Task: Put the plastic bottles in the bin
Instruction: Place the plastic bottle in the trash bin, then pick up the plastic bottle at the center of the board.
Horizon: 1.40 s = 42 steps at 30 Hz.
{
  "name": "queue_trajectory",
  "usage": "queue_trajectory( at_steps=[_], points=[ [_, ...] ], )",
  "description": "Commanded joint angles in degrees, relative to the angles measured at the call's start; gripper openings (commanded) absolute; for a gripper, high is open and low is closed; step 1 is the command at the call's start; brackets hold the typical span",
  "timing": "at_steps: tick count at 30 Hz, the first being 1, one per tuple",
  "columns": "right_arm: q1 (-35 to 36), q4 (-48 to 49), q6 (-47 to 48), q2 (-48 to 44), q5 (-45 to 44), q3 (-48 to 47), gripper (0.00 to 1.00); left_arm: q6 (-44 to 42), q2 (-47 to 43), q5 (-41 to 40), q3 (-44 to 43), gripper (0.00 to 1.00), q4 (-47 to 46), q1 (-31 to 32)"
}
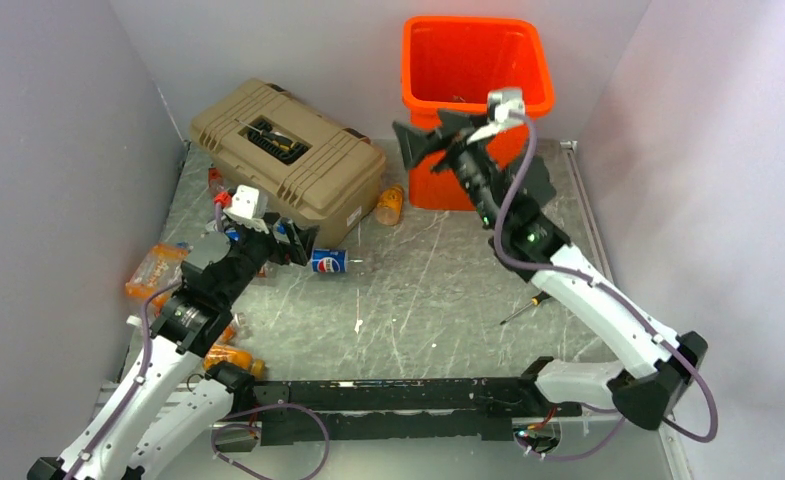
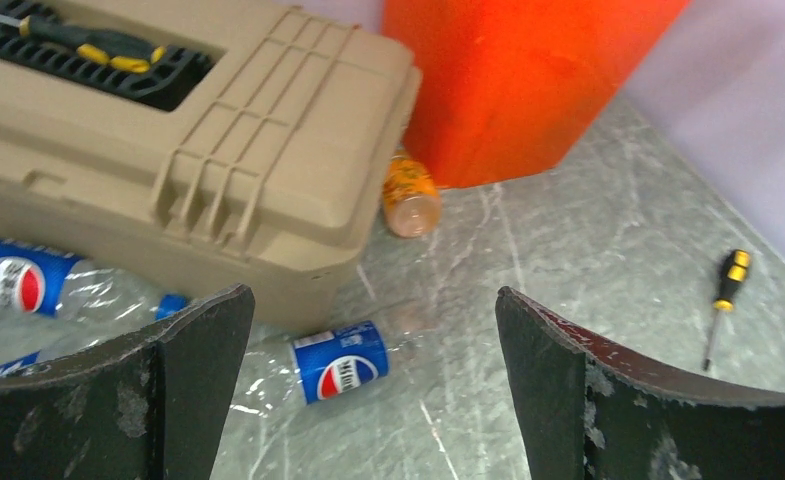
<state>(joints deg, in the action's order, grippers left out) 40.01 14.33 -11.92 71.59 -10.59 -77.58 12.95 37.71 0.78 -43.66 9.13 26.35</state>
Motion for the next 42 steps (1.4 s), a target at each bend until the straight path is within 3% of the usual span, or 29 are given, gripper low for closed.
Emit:
queue_trajectory(
  at_steps=[1, 5, 10, 14, 19, 23, 28, 33, 42],
  points=[
    [2.17, 5.84, -0.21, -4.84, 6.15, 14.82, 0.98, -0.14, 0.15, -9.14, -2.12, 0.96, 1.24, 0.77],
    [5.26, 4.97, -1.55, -8.81, 9.07, 29.64, 0.97, -0.59, -0.71, -11.22, -1.56, 0.96, 0.85, 1.66],
    [6.14, 10.01, -10.29, -7.68, 13.07, 44.57, 0.95, -0.91, -0.59, -12.81, -1.27, 0.95, 0.56, 1.95],
    [8.69, 15.18, -13.38, -5.13, 12.65, 51.22, 0.94, 1.61, 0.36, -17.18, -2.02, 0.95, 2.97, 2.11],
    [9.63, 13.22, -10.51, -6.87, 10.03, 51.69, 0.94, 16.65, 2.84, -24.43, -5.73, 0.97, 17.28, 2.13],
    [9.6, 12.13, -8.29, -8.61, 8.09, 51.48, 0.94, 30.84, 1.54, -17.61, -3.65, 0.99, 25.21, 2.17],
    [9.65, 12.3, -8.02, -8.76, 8.22, 51.71, 0.94, 46.44, -7.22, -13.67, 8.86, 0.99, 23.34, 2.19],
    [9.65, 11.87, -8.53, -10.29, 8.08, 52.7, 0.94, 52.39, -11.83, -16.92, 12.64, 0.99, 24.09, 2.17],
    [9.57, 11.35, -9.4, -9.52, 6.77, 53.01, 0.97, 54.63, -2.46, -23.0, 9.08, 1.0, 26.78, 2.13]
  ],
)
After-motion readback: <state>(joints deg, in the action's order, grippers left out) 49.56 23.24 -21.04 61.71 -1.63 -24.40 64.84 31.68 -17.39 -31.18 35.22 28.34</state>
